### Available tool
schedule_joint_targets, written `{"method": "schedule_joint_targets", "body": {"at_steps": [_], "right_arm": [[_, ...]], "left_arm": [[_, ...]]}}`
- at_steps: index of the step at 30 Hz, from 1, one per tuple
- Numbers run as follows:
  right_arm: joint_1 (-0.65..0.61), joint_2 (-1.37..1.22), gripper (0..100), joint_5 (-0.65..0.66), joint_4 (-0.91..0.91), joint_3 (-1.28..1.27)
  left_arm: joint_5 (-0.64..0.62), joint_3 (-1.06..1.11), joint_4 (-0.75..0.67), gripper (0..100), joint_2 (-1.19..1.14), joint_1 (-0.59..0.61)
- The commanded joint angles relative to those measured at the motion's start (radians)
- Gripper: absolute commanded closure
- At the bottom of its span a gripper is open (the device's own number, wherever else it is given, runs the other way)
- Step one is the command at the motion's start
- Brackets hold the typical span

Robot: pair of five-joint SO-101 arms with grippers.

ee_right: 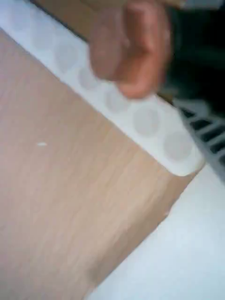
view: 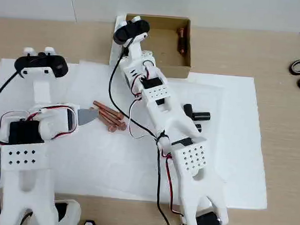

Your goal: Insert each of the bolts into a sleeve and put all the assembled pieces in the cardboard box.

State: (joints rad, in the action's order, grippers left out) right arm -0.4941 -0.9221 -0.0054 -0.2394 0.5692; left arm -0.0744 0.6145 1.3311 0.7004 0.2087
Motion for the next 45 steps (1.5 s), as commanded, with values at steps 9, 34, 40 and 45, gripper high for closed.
{"method": "schedule_joint_targets", "body": {"at_steps": [9, 34, 40, 45], "right_arm": [[-0.073, 0.019, 99.5, 0.006, -0.022, 0.068], [-0.039, 0.065, 72.3, 0.084, -0.027, 0.074], [0.035, 0.206, 72.3, 0.084, -0.125, 0.072], [0.099, 0.407, 72.3, 0.060, -0.286, 0.072]], "left_arm": [[0.002, -0.007, -0.014, 63, 0.011, 0.006], [0.002, -0.007, -0.012, 63, 0.011, 0.006], [0.002, -0.013, -0.012, 63, 0.011, 0.006], [0.002, -0.019, -0.012, 63, 0.011, 0.000]]}}
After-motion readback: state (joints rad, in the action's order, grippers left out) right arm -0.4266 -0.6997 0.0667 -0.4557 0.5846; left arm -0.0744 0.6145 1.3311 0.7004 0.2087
